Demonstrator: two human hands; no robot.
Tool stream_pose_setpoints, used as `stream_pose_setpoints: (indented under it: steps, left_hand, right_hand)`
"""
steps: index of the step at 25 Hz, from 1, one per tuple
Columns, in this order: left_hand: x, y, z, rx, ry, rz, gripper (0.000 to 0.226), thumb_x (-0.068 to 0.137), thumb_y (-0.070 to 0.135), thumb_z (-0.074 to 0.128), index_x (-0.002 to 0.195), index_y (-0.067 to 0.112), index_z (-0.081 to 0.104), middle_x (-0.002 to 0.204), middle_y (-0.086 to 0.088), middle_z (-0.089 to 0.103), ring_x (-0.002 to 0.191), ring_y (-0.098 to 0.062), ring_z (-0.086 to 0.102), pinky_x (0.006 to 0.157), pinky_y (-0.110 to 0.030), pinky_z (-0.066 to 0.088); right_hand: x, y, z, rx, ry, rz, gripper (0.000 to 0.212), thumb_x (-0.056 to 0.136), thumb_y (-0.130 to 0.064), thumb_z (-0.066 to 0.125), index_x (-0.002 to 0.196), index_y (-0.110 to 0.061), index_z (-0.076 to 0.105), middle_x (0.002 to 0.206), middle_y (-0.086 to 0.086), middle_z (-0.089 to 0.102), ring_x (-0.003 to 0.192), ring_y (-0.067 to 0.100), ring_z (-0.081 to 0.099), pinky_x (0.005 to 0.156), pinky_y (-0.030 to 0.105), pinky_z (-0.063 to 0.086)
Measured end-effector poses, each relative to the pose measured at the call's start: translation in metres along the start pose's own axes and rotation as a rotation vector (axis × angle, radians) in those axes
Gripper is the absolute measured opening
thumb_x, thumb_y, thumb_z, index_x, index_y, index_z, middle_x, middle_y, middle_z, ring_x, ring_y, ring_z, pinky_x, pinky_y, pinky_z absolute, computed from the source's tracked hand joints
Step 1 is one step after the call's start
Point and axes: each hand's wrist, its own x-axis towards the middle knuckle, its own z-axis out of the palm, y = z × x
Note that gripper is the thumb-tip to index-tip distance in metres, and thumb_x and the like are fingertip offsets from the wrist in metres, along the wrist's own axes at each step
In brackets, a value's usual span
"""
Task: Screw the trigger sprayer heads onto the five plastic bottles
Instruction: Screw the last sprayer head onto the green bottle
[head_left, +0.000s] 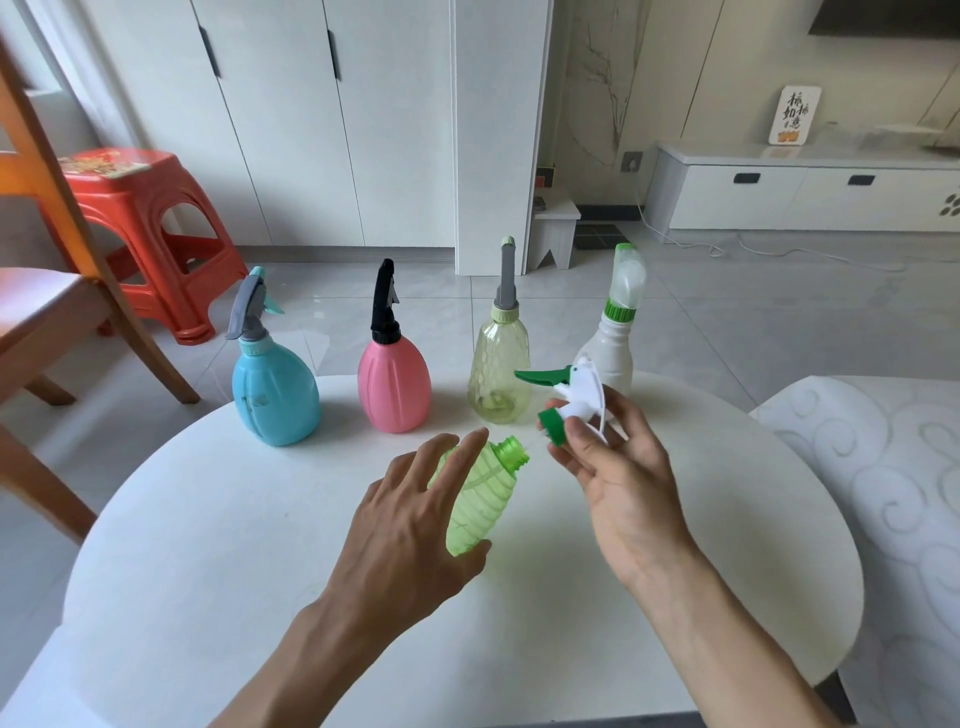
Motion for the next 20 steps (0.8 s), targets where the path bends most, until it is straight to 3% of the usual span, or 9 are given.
stream_pose_setpoints:
  steps: [7, 14, 20]
  left_hand:
    - [-0.002, 0.001, -0.008, -0.055, 0.058, 0.017, 0.098, 0.065, 0.039, 0.085, 0.151, 0.021, 0.040, 0.139, -0.003, 0.055, 0.112, -0.029, 0.059, 0.083, -0.041, 0.055]
    - [-0.003, 0.002, -0.012, -0.135, 0.083, 0.046, 0.095, 0.064, 0.038, 0.084, 0.148, 0.022, 0.043, 0.138, 0.002, 0.055, 0.110, -0.022, 0.057, 0.088, -0.033, 0.052]
    - [-0.004, 0.004, -0.013, -0.191, 0.096, 0.017, 0.095, 0.063, 0.037, 0.084, 0.147, 0.022, 0.044, 0.138, 0.003, 0.056, 0.111, -0.020, 0.057, 0.089, -0.029, 0.048]
  right_hand:
    - [-0.005, 0.007, 0.009, -0.063, -0.195, 0.009, 0.048, 0.086, -0.006, 0.070, 0.132, -0.013, 0.059, 0.126, 0.017, 0.069, 0.121, 0.037, 0.063, 0.103, 0.046, 0.049]
    - [0.003, 0.000, -0.003, -0.130, -0.378, 0.032, 0.044, 0.090, -0.008, 0.064, 0.133, -0.012, 0.059, 0.121, 0.018, 0.070, 0.127, 0.047, 0.053, 0.112, 0.051, 0.039]
    - [0.003, 0.003, 0.004, -0.163, -0.378, 0.002, 0.034, 0.092, -0.013, 0.065, 0.124, -0.005, 0.064, 0.121, 0.019, 0.070, 0.118, 0.040, 0.062, 0.099, 0.041, 0.049]
